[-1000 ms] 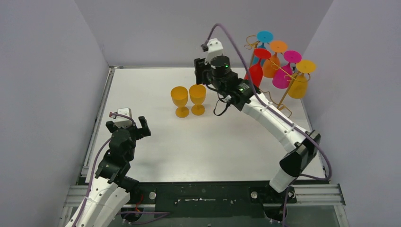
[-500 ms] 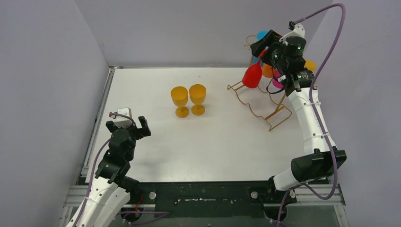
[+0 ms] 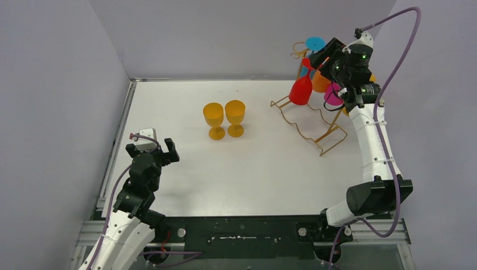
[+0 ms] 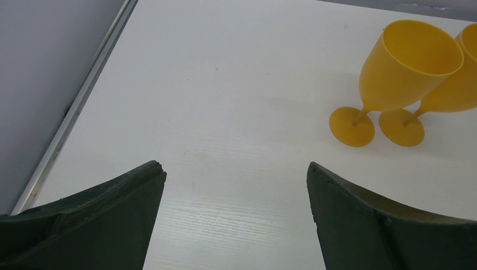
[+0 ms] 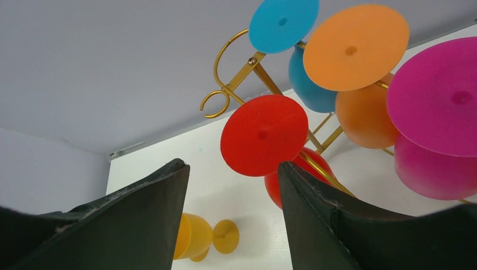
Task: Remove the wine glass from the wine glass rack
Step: Pick up the wine glass from the wine rack.
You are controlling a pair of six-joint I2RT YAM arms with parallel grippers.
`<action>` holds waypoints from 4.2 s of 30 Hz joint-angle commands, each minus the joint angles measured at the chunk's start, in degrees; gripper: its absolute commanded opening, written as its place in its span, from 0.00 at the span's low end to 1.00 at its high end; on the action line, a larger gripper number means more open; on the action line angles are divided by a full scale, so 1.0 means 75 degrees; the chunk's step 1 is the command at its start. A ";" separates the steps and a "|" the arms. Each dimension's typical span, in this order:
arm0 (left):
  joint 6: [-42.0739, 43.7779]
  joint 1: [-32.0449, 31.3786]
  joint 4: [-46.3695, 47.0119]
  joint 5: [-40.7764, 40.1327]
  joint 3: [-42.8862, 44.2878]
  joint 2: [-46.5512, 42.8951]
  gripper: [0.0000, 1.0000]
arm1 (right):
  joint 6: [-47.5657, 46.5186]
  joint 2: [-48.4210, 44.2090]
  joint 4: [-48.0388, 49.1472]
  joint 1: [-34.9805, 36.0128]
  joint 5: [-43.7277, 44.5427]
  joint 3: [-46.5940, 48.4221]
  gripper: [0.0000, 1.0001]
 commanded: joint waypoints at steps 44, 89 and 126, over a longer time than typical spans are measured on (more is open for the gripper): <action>-0.0013 0.0128 0.0664 0.0377 -0.0097 -0.0014 0.95 | 0.0243 0.0496 0.0982 -0.0742 -0.1049 -0.0554 0.43; -0.0013 0.0262 0.0745 0.0576 -0.0140 -0.0053 0.95 | 0.1063 0.1141 0.0798 -0.0761 -0.1686 -0.0058 0.29; -0.0024 0.0286 0.0766 0.0701 -0.0153 -0.0049 0.95 | 0.2736 0.0545 0.2622 -0.1066 -0.3559 -0.0760 0.00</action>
